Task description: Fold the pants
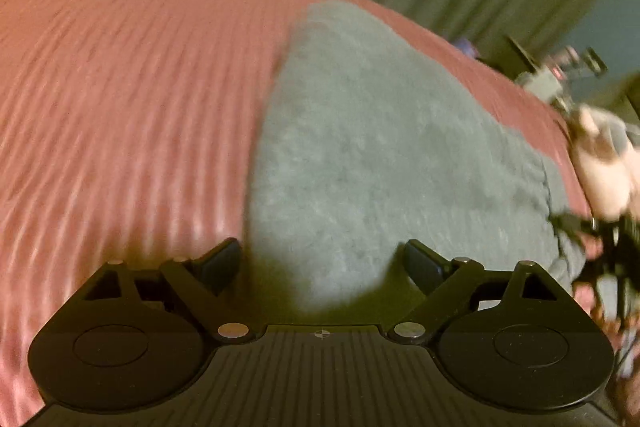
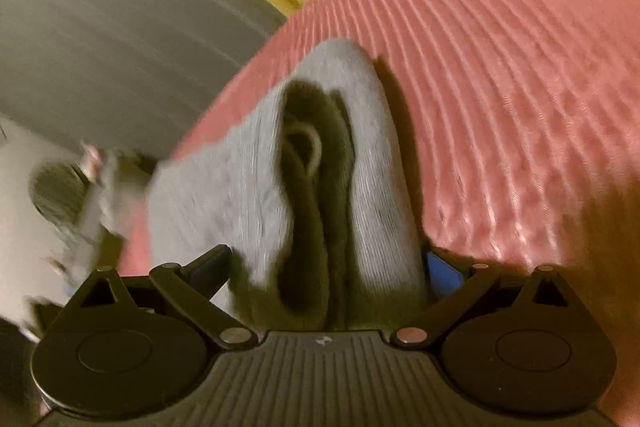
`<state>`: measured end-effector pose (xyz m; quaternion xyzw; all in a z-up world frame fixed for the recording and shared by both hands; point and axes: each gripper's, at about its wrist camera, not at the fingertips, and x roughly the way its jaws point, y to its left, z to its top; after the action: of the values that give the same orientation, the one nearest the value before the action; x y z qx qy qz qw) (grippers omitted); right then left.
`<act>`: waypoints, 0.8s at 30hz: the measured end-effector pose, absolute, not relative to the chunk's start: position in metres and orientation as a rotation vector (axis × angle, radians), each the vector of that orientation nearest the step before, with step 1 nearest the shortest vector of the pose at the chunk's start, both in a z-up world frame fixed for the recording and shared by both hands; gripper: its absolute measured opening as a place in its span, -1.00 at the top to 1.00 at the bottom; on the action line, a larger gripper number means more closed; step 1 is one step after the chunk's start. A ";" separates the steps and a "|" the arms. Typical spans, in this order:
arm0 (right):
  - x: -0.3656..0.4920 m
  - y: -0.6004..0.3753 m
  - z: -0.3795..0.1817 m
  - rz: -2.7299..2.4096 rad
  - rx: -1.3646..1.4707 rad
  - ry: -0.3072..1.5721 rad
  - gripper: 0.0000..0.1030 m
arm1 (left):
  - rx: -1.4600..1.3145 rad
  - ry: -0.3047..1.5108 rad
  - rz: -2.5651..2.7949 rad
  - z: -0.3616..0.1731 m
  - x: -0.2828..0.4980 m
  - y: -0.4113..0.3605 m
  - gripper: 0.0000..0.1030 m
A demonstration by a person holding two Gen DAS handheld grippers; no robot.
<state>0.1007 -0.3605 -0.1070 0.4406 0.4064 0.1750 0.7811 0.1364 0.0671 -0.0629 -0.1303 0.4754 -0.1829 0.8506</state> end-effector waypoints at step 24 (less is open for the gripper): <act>0.131 -0.310 -0.025 0.480 0.692 0.682 -0.25 | -0.183 0.766 -0.415 0.009 0.172 0.007 0.41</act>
<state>0.1305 -0.3096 -0.0247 0.3291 0.3245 0.2285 0.8568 0.1724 0.0068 0.0092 -0.0884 0.3704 -0.2007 0.9026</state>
